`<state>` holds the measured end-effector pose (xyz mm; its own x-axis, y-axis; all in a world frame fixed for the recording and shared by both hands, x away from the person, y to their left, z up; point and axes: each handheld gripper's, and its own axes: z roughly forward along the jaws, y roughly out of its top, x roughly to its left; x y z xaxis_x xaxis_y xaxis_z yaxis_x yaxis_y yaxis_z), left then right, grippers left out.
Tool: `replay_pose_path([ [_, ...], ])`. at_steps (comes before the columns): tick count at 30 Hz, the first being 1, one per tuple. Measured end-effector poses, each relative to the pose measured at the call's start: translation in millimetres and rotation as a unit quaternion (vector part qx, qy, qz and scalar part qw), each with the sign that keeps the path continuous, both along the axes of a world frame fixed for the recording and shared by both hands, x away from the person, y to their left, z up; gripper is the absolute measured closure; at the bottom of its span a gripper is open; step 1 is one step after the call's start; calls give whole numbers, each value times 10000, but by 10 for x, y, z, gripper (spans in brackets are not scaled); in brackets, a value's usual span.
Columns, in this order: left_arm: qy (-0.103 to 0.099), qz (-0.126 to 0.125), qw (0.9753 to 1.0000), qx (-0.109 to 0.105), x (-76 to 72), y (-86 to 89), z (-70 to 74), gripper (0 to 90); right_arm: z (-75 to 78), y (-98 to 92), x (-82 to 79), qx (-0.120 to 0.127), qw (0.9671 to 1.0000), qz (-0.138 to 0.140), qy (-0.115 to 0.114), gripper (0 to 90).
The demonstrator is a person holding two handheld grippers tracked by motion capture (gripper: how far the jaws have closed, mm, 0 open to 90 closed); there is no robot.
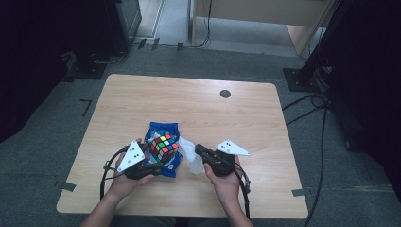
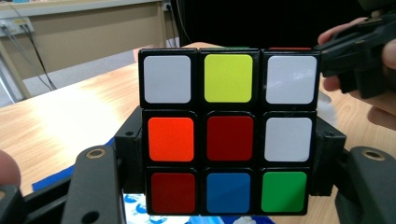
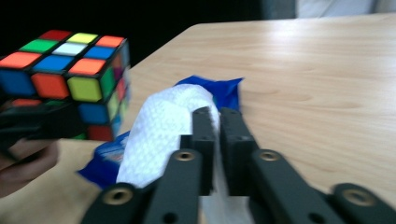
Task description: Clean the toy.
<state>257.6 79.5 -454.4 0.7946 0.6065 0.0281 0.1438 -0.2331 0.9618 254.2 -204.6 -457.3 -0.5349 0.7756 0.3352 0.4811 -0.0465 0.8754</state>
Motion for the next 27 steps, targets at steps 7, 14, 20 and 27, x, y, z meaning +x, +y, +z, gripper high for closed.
replay_pose_path([
  [7,-46,52,10000,35,-29,-82,-15,340,234,130,-123,784,9964,310,-81,430],
  [14,-227,115,9995,189,-123,-235,-19,340,280,373,-172,1020,9933,493,216,218],
  [20,-359,-3,9991,224,-203,-346,-38,340,207,462,-157,1041,9908,640,585,270],
  [27,-255,-120,9993,227,-197,-361,-58,328,163,434,-137,971,9894,626,885,348],
])
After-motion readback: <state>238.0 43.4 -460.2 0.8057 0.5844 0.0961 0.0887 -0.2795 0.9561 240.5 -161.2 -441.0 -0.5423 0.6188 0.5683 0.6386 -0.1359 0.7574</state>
